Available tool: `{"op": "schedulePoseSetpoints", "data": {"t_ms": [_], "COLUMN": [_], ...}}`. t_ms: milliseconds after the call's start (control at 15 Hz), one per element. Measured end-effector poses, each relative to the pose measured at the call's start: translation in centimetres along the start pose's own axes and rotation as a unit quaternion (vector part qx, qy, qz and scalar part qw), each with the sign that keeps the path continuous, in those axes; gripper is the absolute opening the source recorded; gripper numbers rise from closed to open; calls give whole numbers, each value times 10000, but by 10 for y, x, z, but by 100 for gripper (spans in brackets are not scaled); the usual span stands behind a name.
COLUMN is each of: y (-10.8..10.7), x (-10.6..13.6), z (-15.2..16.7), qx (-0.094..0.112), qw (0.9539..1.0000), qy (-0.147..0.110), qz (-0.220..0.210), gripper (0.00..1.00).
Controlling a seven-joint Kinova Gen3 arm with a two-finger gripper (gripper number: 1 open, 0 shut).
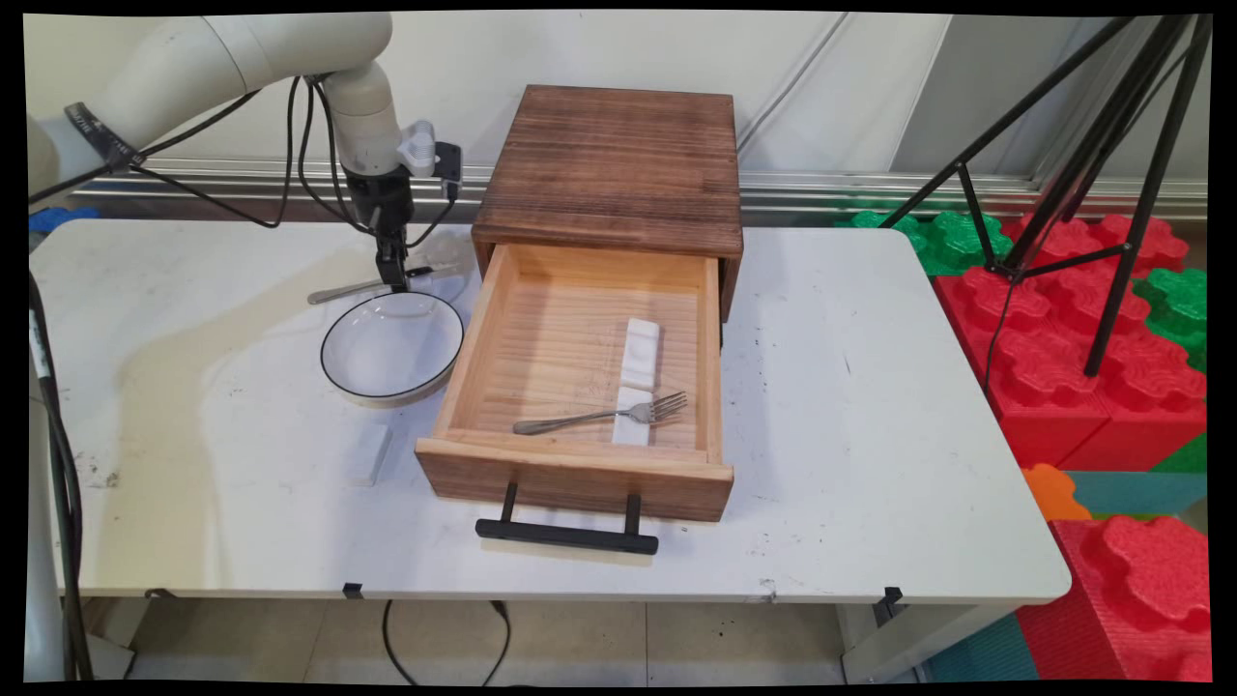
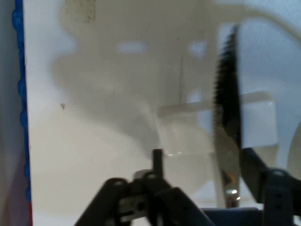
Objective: Pick up the knife from the left of the white plate, then place the picked object into the drawer
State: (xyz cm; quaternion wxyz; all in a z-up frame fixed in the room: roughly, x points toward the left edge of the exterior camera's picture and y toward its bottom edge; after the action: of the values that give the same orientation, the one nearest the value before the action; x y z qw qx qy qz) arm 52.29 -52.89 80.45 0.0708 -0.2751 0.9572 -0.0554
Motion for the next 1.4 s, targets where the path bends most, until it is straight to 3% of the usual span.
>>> {"op": "schedulePoseSetpoints", "data": {"t_ms": [733,1400], "y": [8,17], "x": [-5,-21], "z": [-7,-39], "qx": [21,494], "qw": [10000,9982], "qy": [29,72], "qz": [-59,-317], "gripper": [0,0]}}
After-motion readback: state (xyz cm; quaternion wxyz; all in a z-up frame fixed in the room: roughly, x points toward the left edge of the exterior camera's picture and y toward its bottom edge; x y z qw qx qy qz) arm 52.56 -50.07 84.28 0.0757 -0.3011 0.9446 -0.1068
